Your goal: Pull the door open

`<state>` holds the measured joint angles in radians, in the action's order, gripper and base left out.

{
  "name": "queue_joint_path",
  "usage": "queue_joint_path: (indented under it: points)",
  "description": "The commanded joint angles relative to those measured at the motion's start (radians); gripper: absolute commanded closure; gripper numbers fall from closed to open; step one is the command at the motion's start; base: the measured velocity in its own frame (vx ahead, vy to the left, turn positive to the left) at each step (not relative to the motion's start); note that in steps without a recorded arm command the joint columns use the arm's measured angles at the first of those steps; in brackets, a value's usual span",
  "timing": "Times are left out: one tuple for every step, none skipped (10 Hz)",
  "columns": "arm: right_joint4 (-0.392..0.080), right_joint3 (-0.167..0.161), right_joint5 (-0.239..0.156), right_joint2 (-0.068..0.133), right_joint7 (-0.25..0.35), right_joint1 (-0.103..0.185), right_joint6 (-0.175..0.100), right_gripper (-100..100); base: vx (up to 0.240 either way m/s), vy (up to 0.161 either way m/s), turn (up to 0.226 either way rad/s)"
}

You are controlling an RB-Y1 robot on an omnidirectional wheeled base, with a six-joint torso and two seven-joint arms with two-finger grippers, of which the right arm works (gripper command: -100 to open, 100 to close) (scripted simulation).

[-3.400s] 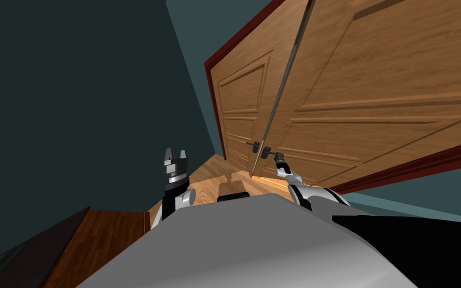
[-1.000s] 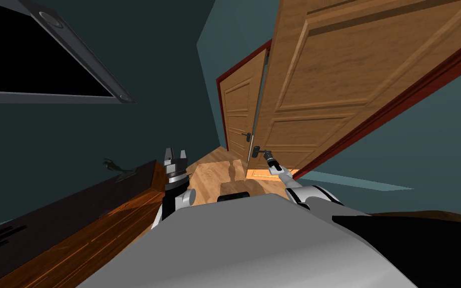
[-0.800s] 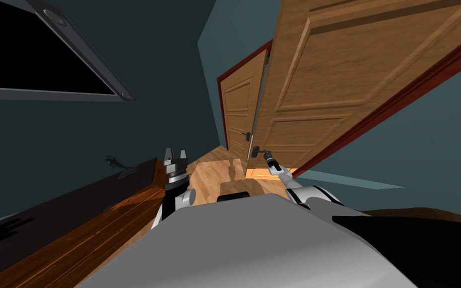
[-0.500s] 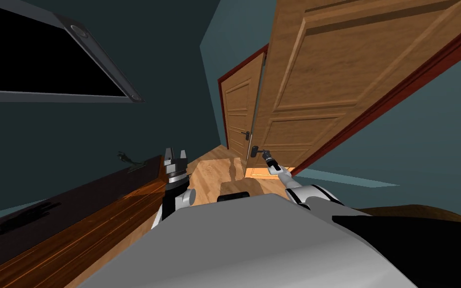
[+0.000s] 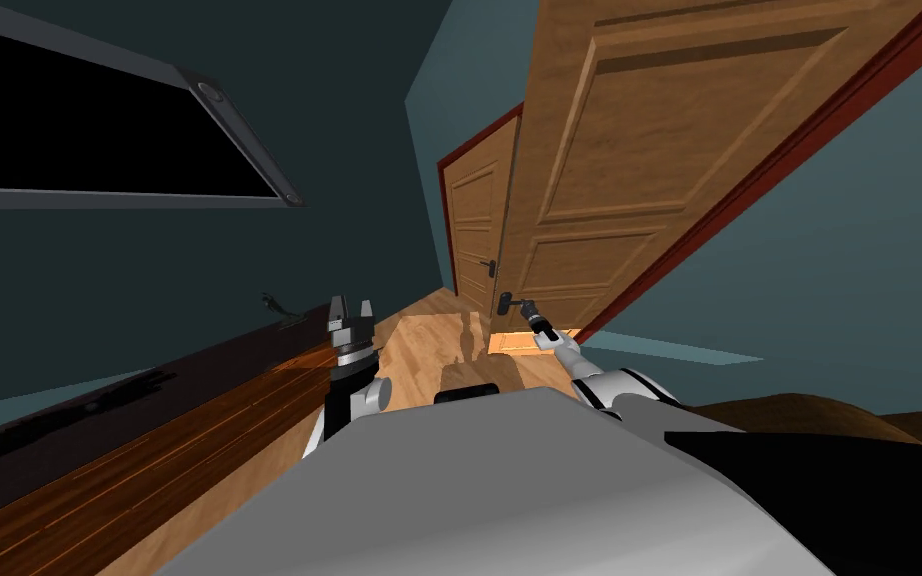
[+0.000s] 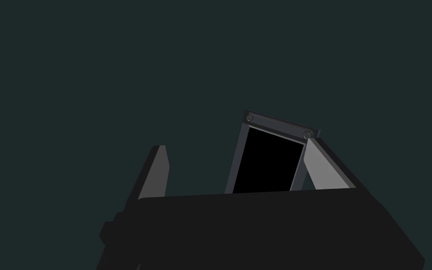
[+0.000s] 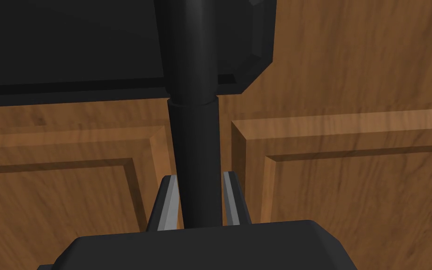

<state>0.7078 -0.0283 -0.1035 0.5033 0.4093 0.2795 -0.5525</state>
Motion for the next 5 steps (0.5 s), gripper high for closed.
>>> queue_joint_path:
  points:
    - [0.000,0.000,0.000,0.000,0.000,0.000,0.000,100,-0.088,-0.032,0.006]
    - [0.011,-0.022,0.007,0.004,0.017,-0.008,-0.004,100,-0.136,-0.067,0.040]
    - [0.018,-0.035,0.011,0.007,0.027,-0.011,-0.009,100,-0.230,-0.112,0.075]
    - [0.026,-0.050,0.016,0.010,0.038,-0.014,-0.014,100,-0.220,-0.104,0.064]
    - [0.034,-0.066,0.021,0.013,0.050,-0.017,-0.020,100,-0.201,-0.097,0.073]
